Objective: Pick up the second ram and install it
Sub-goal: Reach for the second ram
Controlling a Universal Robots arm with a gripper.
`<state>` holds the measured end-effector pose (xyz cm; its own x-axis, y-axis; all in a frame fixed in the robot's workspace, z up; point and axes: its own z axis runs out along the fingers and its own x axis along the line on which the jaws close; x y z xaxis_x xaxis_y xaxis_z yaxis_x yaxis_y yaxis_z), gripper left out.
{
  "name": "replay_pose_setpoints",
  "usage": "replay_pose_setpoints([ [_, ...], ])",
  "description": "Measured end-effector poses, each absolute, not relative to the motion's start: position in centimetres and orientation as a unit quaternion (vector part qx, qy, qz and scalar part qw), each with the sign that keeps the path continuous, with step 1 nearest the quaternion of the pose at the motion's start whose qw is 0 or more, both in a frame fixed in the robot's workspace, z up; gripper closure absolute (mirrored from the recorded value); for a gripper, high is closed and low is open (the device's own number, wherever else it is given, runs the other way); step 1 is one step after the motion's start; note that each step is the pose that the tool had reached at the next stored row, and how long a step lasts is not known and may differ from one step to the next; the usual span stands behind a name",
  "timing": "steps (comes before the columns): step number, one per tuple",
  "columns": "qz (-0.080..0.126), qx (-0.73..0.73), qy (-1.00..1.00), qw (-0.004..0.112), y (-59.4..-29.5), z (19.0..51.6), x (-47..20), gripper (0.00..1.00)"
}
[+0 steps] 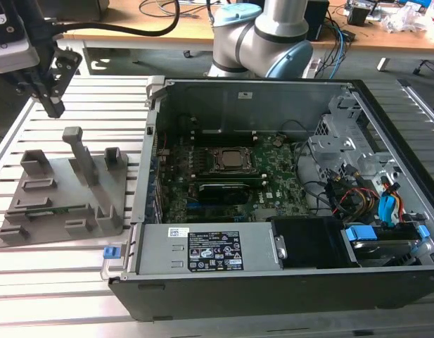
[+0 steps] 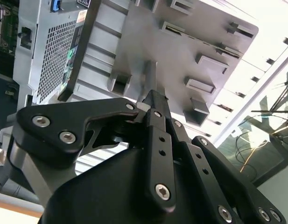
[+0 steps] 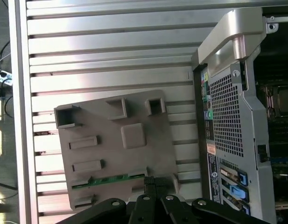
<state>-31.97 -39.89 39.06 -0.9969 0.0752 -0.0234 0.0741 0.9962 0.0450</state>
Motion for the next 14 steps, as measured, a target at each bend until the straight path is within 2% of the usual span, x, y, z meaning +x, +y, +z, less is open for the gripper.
replay_pose_setpoints([
  [14,0.022,0.037,0.999,0.013,-39.9,38.8,-36.0,0.89],
])
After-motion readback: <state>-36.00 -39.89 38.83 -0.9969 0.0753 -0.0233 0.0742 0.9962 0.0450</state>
